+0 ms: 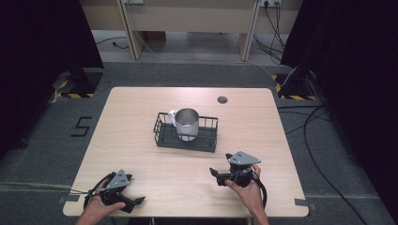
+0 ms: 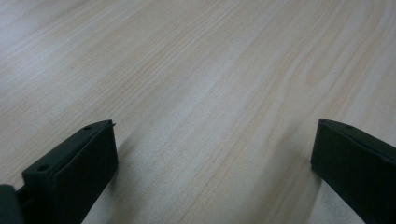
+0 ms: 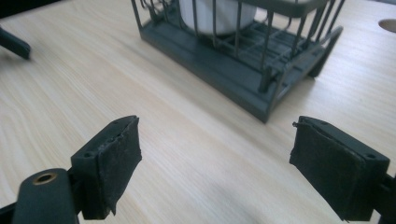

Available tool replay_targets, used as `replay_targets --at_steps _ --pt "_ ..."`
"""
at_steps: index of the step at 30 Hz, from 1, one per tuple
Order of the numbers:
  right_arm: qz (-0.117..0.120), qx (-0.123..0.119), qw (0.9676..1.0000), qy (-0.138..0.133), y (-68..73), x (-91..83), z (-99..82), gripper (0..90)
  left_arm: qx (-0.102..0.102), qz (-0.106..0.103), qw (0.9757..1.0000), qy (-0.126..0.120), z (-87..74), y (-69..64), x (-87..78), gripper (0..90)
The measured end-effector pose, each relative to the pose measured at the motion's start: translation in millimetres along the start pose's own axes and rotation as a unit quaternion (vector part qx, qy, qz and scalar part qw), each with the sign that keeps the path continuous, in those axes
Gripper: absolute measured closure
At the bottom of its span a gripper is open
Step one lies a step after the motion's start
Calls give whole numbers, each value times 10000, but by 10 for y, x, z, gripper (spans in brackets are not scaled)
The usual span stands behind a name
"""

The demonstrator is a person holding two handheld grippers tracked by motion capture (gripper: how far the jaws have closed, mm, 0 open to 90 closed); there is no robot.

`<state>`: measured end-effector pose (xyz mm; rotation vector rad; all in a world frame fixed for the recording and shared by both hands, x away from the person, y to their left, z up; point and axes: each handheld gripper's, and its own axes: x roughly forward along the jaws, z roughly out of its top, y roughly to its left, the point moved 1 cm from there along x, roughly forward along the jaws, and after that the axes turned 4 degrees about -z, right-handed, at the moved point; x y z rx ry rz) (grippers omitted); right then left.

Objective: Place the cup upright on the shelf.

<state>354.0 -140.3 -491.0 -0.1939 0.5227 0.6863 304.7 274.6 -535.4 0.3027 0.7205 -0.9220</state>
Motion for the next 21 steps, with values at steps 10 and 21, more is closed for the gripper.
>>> replay_targets --at_steps 10,21 --pt "-13 169 9993 332 13 22 -195 158 0 3 10000 0 1 3 0 0" --pt "-201 144 9954 931 11 147 -341 163 -50 41 10000 -13 7 11 7 0"
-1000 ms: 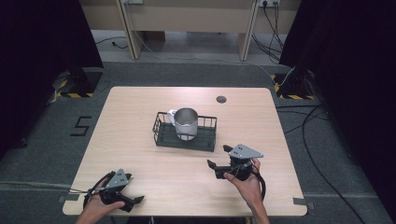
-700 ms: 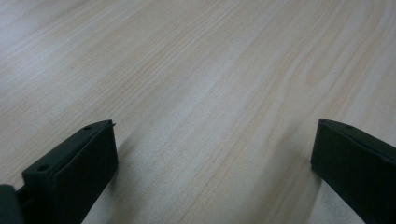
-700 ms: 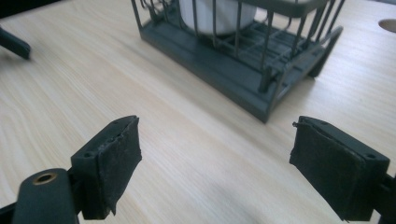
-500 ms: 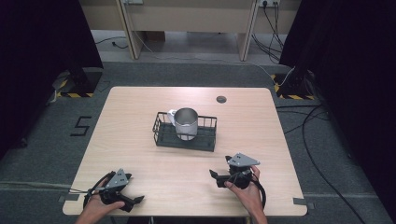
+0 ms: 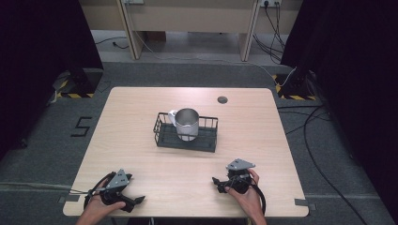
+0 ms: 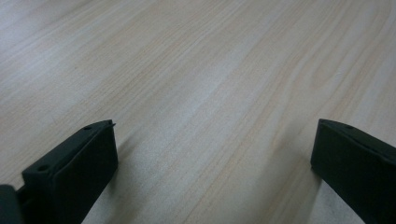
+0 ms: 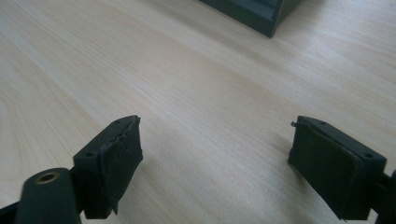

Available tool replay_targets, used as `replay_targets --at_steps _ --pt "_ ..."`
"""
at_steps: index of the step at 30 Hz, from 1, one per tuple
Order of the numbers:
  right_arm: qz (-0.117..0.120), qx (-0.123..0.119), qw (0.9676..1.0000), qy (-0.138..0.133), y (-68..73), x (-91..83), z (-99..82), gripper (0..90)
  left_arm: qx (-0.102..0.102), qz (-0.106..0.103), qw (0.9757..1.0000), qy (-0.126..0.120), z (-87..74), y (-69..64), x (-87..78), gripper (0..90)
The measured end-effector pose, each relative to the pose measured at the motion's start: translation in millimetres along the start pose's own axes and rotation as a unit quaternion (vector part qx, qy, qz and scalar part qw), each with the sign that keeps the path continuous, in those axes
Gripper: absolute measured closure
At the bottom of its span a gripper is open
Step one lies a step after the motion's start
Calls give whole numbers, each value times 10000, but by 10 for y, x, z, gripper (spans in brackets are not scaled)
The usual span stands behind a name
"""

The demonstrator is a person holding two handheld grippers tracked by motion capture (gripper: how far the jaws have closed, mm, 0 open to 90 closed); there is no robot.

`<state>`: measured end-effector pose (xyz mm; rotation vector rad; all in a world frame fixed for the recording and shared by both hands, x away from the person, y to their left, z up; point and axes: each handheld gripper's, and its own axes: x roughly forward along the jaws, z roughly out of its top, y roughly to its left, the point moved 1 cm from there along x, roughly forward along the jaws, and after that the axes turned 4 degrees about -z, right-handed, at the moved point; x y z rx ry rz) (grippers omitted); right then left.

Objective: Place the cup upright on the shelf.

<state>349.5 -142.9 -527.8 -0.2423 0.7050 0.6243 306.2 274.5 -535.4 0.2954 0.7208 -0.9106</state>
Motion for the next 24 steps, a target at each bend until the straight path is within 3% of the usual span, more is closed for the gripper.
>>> replay_targets --at_steps 3,4,5,24 --pt "-50 -42 10000 47 8 2 -3 159 -4 11 10000 7 7 5 5 0" --pt "-199 -183 9996 101 19 5 -8 148 -13 15 10000 -5 13 10 13 0" --pt "-214 -178 9996 110 22 5 -9 148 -9 9 10000 -3 16 12 16 0" --pt "-183 -190 9995 171 41 25 2 94 -27 40 10000 -1 16 9 16 0"
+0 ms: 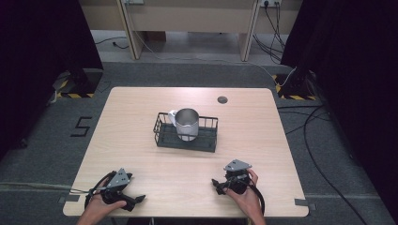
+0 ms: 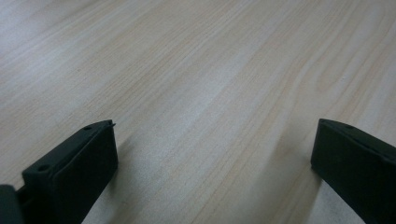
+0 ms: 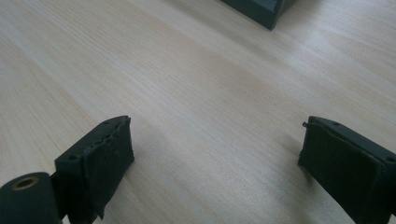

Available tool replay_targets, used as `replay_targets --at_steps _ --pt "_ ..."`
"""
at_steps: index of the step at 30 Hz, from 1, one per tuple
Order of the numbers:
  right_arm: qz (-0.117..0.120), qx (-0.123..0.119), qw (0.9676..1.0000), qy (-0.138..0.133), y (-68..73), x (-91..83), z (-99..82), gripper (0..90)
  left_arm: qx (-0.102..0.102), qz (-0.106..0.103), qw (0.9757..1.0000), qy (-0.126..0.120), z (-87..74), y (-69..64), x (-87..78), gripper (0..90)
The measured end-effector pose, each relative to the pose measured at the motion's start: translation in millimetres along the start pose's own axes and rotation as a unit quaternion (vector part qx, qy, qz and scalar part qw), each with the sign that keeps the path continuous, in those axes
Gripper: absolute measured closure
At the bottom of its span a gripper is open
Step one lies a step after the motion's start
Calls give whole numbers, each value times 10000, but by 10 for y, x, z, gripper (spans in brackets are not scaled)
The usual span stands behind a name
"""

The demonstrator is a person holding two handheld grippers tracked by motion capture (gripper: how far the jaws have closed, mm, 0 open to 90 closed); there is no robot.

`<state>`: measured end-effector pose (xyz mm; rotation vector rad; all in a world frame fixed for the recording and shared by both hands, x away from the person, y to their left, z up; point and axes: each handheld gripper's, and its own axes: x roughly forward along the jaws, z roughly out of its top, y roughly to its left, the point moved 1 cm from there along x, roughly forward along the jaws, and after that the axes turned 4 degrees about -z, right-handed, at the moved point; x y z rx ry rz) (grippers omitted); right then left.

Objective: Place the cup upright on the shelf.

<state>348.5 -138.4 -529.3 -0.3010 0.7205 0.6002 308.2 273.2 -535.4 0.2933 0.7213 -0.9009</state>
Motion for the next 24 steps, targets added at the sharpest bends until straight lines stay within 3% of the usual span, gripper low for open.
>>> replay_targets --at_steps 24 --pt "2 -11 10000 1 1 -2 -2 92 25 -11 10000 14 3 4 2 0"
